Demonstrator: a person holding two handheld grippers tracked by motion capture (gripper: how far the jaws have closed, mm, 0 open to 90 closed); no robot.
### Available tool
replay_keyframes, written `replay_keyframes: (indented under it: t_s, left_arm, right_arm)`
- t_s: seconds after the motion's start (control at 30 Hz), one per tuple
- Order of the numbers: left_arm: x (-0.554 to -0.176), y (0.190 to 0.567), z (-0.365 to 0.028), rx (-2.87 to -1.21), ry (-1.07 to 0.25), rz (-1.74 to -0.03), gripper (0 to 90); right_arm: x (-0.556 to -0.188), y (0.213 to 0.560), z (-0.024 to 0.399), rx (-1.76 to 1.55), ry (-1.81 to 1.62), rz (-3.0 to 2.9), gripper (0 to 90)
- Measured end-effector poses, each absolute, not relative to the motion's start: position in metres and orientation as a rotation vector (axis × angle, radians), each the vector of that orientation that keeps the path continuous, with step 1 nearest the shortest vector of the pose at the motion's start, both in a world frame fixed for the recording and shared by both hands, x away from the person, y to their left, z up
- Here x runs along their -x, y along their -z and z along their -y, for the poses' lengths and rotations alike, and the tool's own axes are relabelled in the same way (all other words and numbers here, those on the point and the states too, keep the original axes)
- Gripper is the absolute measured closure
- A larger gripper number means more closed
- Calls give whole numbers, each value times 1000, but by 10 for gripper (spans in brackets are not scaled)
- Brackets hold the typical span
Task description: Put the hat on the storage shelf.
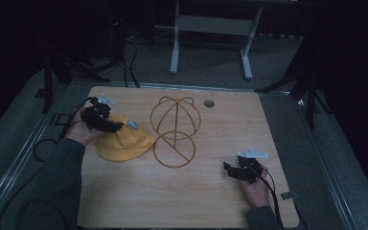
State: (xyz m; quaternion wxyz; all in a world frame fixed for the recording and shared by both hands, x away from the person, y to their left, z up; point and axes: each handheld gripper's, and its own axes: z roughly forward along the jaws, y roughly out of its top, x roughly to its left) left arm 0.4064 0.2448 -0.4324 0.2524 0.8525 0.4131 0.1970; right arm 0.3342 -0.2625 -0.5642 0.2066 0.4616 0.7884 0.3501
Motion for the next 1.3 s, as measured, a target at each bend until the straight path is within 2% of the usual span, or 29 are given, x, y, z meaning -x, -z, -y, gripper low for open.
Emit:
replay_keyframes:
  t_s: [0.17,0.47,0.53,0.63,0.77,0.8,0.97,1.3]
  left_arm:
    - [-409,435,-243,-2374,-589,-1131,384]
    - [-415,433,-227,-2564,-708,-1046,395]
    - [-417,433,-225,-2580,-710,-1034,424]
    - [-418,432,-224,-2587,-712,-1037,516]
    - [-417,434,-224,-2607,-715,-1025,704]
    - [-416,434,-224,-2607,-712,-1023,704]
    - [-415,433,-224,-2630,-705,-1003,819]
    - [-410,422,-231,-2585,-682,-1010,854]
  right_arm:
    - [-334,564,263,-1286,-975,-2197,291]
    - [-334,564,262,-1286,-975,-2196,291]
    - [-334,564,262,-1286,-975,-2196,291]
    - [-334,564,263,-1285,-975,-2197,291]
    - [-334,564,262,-1286,-975,-2196,291]
    - [-334,564,262,-1286,-975,-2196,291]
    - [-334,564,262,-1285,-975,-2196,290]
    - [-334,564,263,-1285,-975,-2197,291]
